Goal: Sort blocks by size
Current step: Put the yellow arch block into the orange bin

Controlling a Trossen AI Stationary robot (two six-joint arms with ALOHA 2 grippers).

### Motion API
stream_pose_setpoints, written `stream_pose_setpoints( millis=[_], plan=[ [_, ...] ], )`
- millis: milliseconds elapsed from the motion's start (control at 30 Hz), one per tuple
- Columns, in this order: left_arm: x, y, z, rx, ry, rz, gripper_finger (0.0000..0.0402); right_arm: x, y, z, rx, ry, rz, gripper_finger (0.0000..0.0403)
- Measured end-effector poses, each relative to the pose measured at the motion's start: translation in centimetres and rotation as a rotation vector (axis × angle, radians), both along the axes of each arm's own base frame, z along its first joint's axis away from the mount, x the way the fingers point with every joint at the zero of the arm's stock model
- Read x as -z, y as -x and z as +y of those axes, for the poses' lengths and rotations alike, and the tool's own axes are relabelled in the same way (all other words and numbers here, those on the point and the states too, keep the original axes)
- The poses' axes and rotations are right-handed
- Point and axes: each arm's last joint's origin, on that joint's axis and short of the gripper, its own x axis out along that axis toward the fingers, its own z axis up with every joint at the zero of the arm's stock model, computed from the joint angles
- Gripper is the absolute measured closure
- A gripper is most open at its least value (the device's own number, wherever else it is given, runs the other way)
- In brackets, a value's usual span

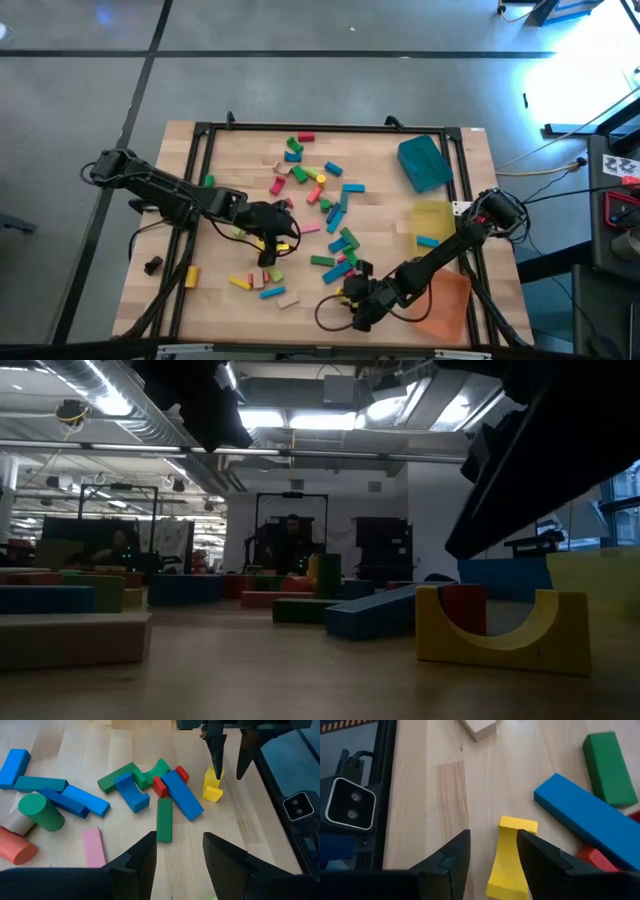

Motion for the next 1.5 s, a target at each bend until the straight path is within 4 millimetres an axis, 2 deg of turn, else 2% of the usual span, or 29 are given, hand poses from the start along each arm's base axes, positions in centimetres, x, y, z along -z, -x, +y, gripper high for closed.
stream_pose_setpoints(
  millis=[333,567,667,867,967,1500],
  plan=[
    [0.0,0.0,0.0,0.016,-0.018,-0.004,0.0257,0.0,0.0,0.0,0.008,-0.011,0.004,0.0240],
    [0.0,0.0,0.0,0.015,-0.017,-0.004,0.0257,0.1,-0.5,-0.5,-0.036,-0.087,0.055,0.0237],
    [0.0,0.0,0.0,0.015,-0.017,-0.004,0.0257,0.1,-0.9,-1.2,-0.032,-0.105,0.068,0.0216],
    [0.0,0.0,0.0,0.021,-0.024,-0.004,0.0257,0.1,-1.7,-2.3,-0.043,-0.167,0.104,0.0151],
    [0.0,0.0,0.0,0.021,-0.024,-0.004,0.0257,0.1,-1.7,-2.3,-0.044,-0.164,0.107,0.0134],
    [0.0,0.0,0.0,0.022,-0.026,-0.005,0.0257,0.6,-1.2,-2.8,-0.006,-0.073,0.144,0.0130]
  ],
)
